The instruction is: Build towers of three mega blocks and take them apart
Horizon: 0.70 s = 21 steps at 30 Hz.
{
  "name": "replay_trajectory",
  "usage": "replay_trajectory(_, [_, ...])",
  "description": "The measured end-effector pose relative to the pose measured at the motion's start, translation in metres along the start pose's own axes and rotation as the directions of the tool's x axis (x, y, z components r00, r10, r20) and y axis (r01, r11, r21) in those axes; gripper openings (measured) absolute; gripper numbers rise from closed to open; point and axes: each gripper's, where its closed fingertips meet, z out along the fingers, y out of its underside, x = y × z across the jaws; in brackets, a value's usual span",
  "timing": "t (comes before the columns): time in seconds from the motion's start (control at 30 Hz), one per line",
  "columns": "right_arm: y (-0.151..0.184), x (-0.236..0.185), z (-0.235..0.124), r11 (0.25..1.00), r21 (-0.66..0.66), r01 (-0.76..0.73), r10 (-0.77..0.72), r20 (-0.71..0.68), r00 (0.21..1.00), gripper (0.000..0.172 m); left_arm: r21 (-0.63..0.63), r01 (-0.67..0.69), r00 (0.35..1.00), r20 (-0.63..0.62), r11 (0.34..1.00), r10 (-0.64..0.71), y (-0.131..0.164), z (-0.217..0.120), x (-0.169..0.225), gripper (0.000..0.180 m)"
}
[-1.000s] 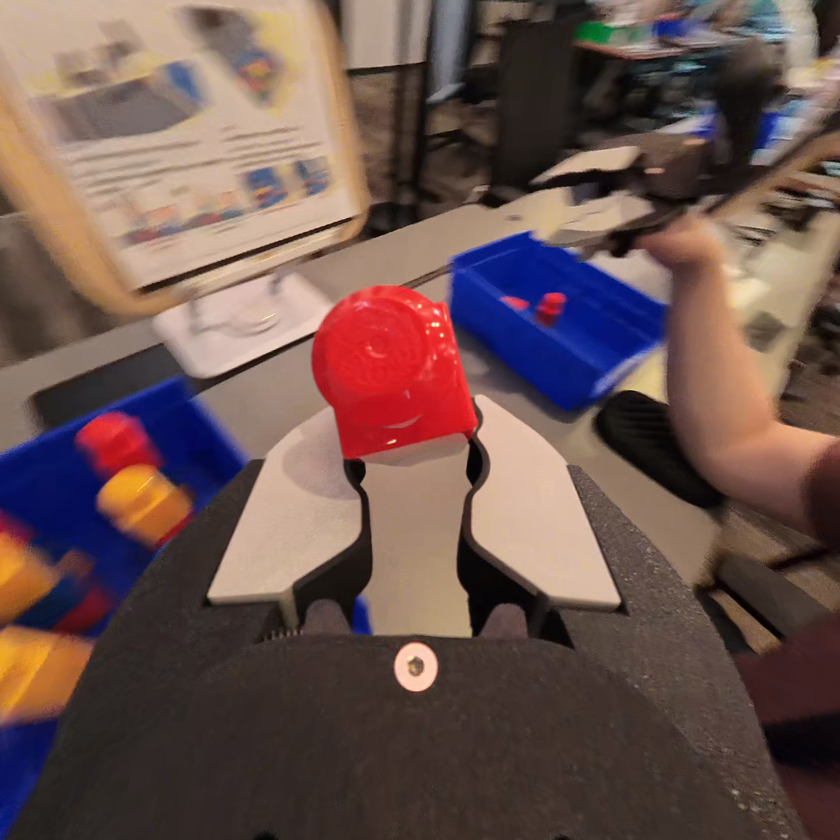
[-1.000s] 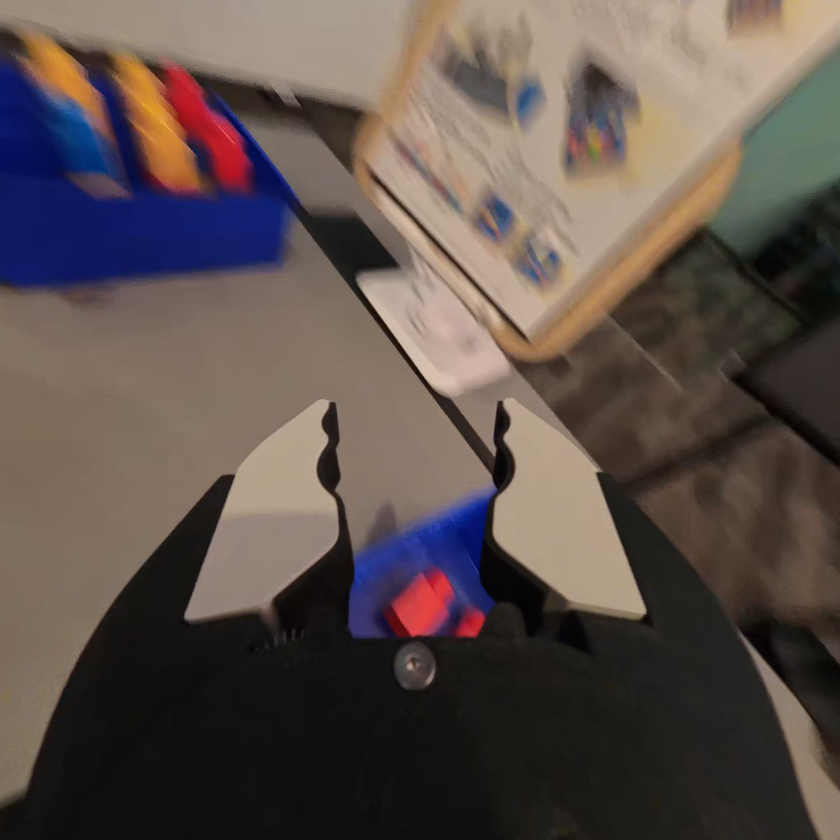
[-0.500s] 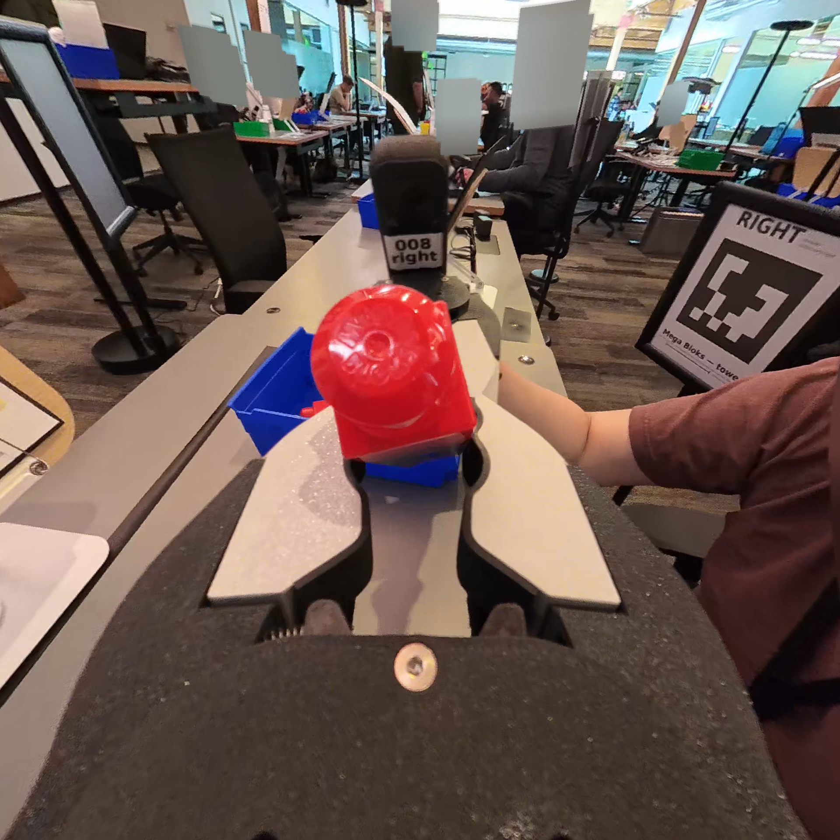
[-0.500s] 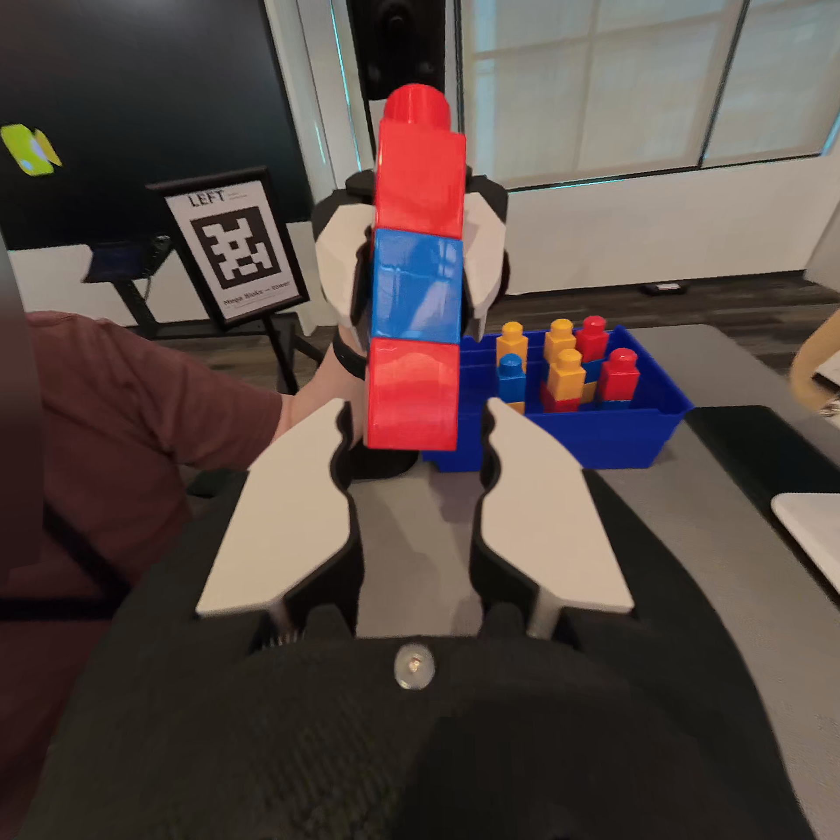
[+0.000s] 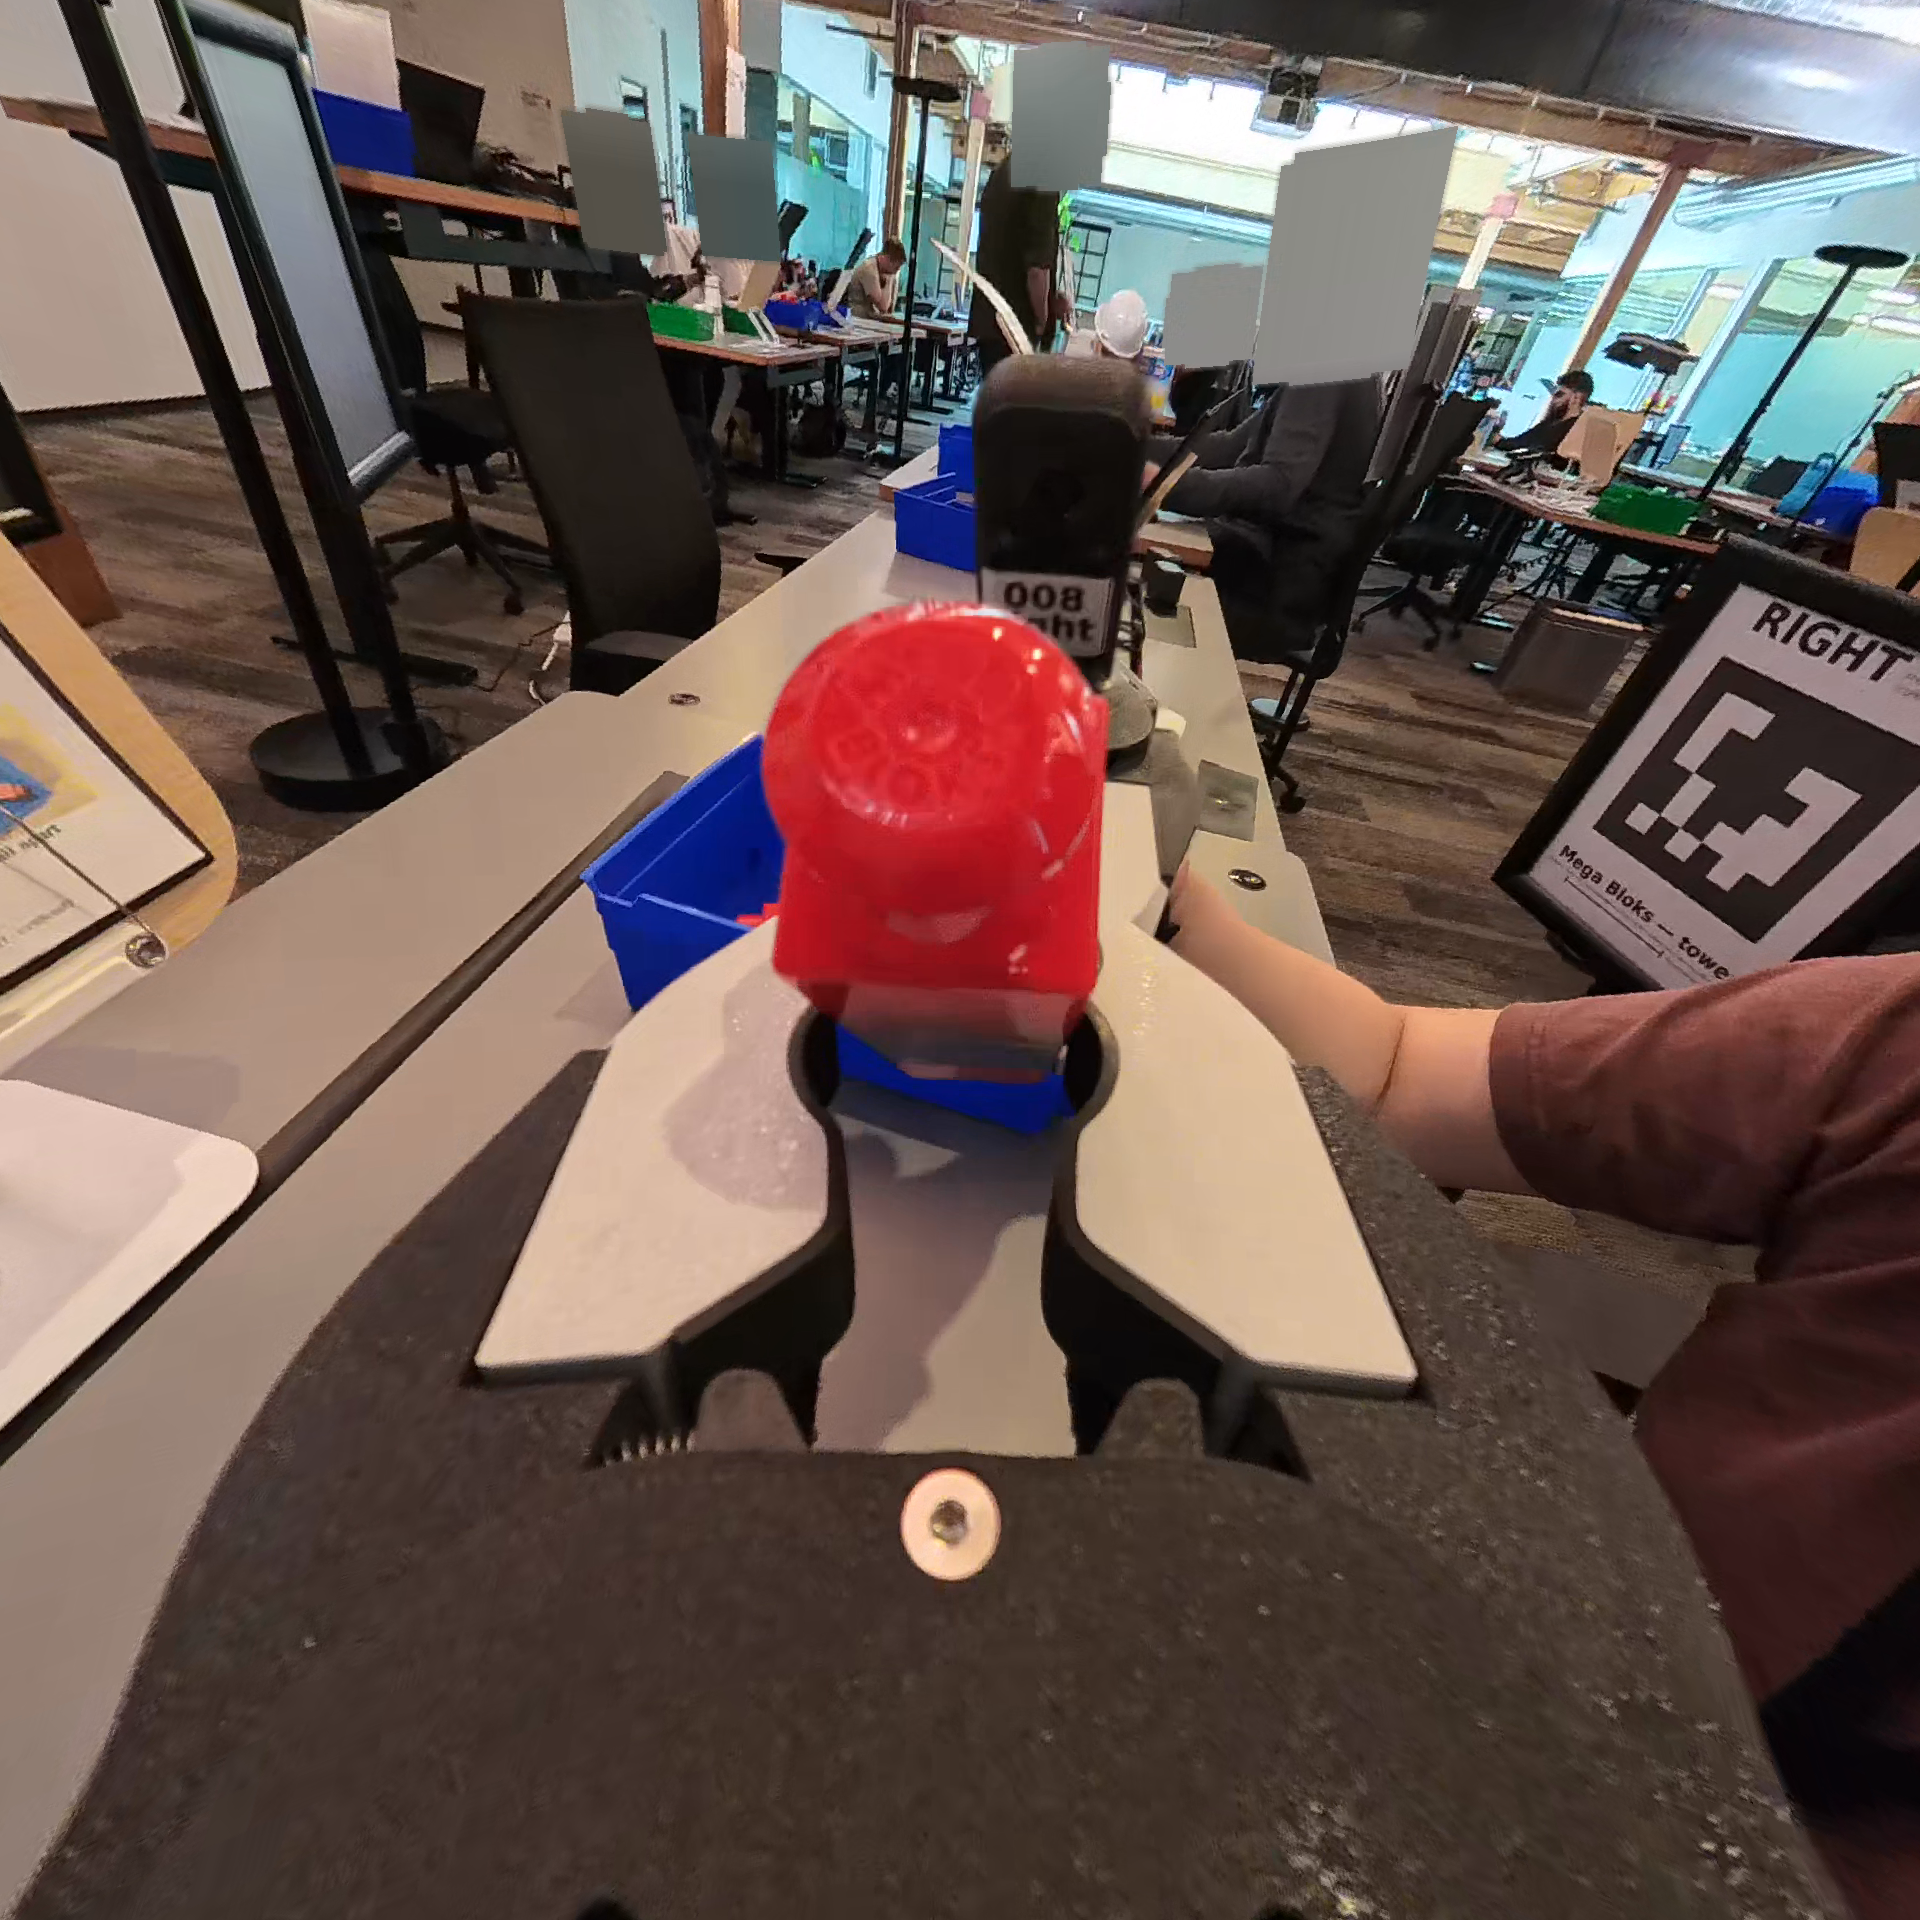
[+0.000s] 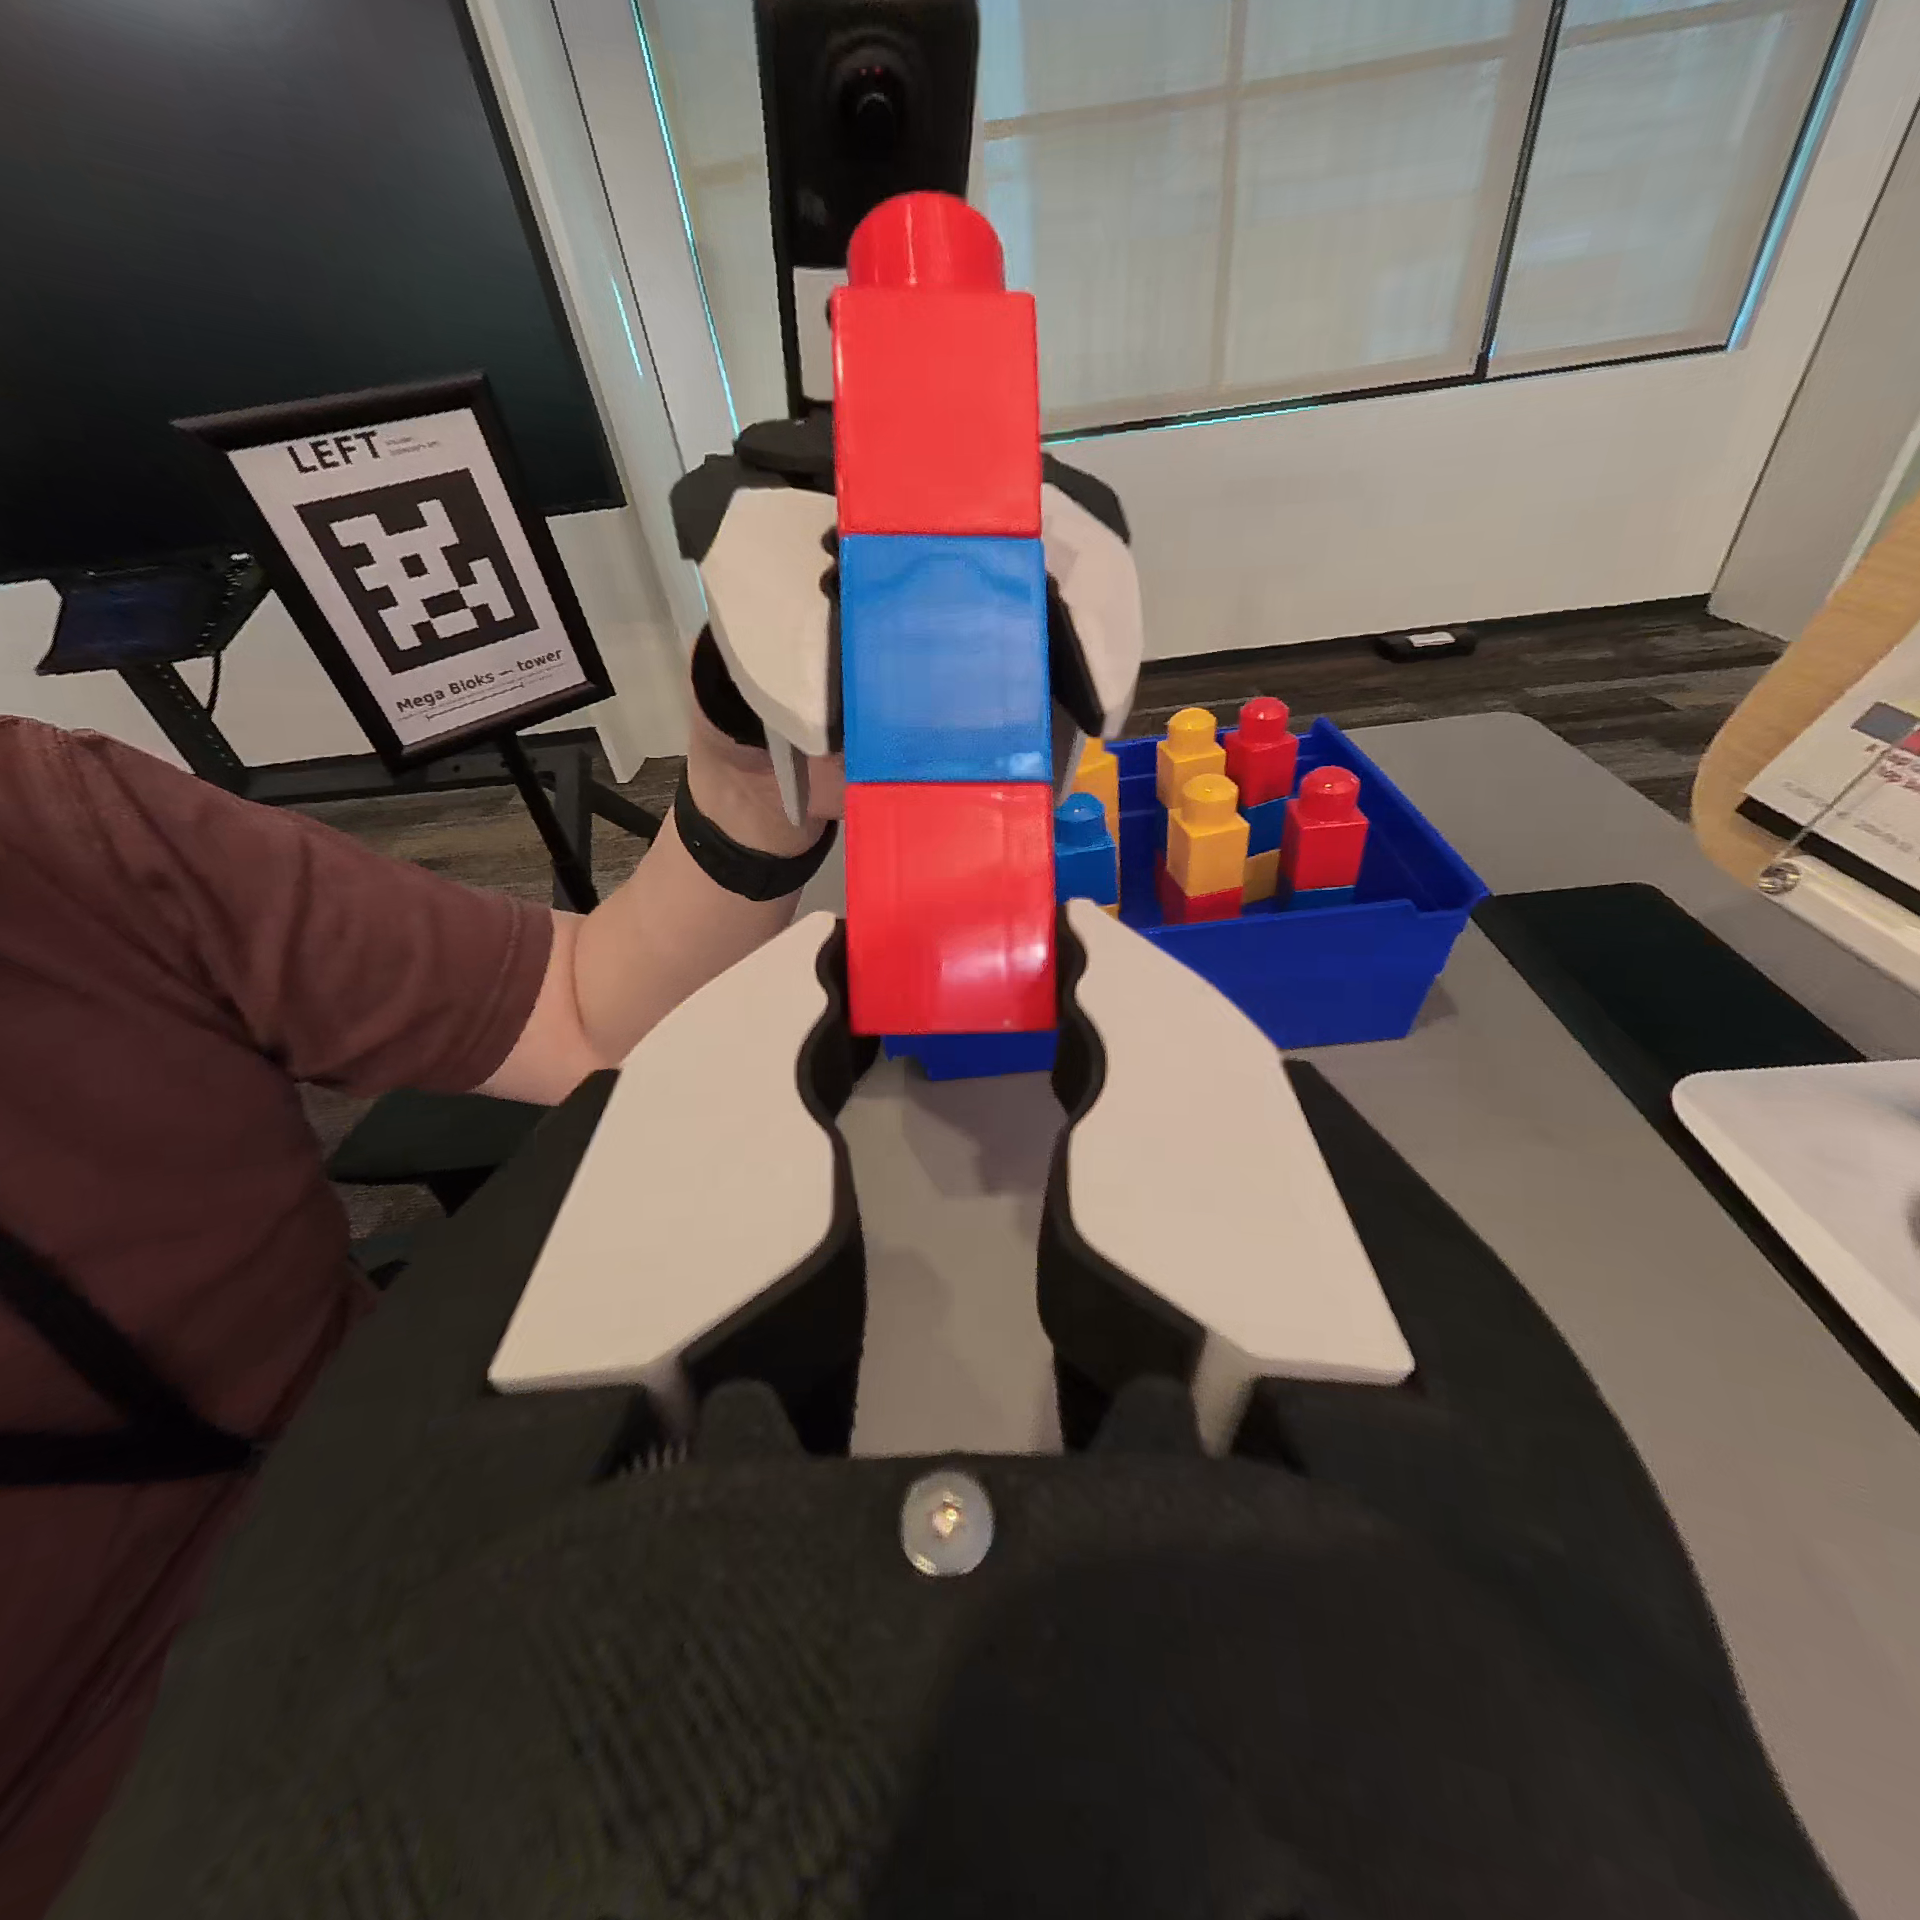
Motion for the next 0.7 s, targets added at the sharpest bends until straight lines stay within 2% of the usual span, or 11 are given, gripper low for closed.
replay_trajectory(0.1, [-0.001,-0.002,-0.001,0.999,-0.003,-0.032,0.032,0.018,0.999,0.037,0.023,-0.014,1.0,0.018,1.0,0.014,-0.007,-0.003,0.002,0.04])
replay_trajectory(0.2, [0.01,0.011,-0.011,0.997,-0.079,-0.014,0.009,-0.058,0.998,0.037,0.207,0.004,0.997,0.07,0.978,-0.019,-0.038,-0.042,-0.009,0.04])
replay_trajectory(0.27, [0.0,0.015,-0.029,0.998,-0.055,-0.038,0.034,-0.077,0.996,0.037,0.171,0.001,0.998,0.067,0.985,-0.013,-0.037,-0.067,-0.011,0.041])
replay_trajectory(0.33, [-0.006,0.028,-0.069,0.995,-0.079,-0.059,0.043,-0.194,0.98,0.037,0.108,-0.023,0.992,0.123,0.994,0.01,-0.029,-0.077,-0.016,0.041])
replay_trajectory(0.37, [0.0,0.044,-0.099,0.988,-0.126,-0.083,0.038,-0.326,0.945,0.037,0.06,-0.023,0.993,0.121,0.998,0.015,-0.022,-0.075,-0.015,0.041])
replay_trajectory(0.4, [0.017,0.063,-0.134,0.969,-0.202,-0.14,0.026,-0.481,0.876,0.037,0.024,-0.018,0.995,0.102,1.0,0.016,-0.016,-0.071,-0.011,0.041])
replay_trajectory(0.47, [0.07,0.089,-0.206,0.874,-0.335,-0.352,0.017,-0.703,0.711,0.038,-0.036,-0.001,0.998,0.066,0.999,0.004,-0.007,-0.058,-0.003,0.041])
replay_trajectory(0.53, [0.117,0.106,-0.261,0.767,-0.35,-0.538,0.017,-0.827,0.562,0.038,-0.091,-0.007,0.998,0.067,0.996,0.013,0.003,-0.044,-0.003,0.041])
replay_trajectory(0.6, [0.142,0.131,-0.296,0.738,-0.306,-0.602,-0.018,-0.9,0.436,0.038,-0.15,-0.014,0.997,0.068,0.989,0.024,0.015,-0.031,-0.005,0.041])
replay_trajectory(0.63, [0.151,0.142,-0.305,0.738,-0.272,-0.618,-0.009,-0.919,0.394,0.038,-0.185,-0.005,0.998,0.064,0.983,0.017,0.022,-0.024,-0.006,0.041])
replay_trajectory(0.7, [0.17,0.153,-0.312,0.717,-0.231,-0.657,0.032,-0.932,0.362,0.039,-0.245,0.008,0.997,0.071,0.97,0.01,0.036,-0.012,-0.009,0.041])
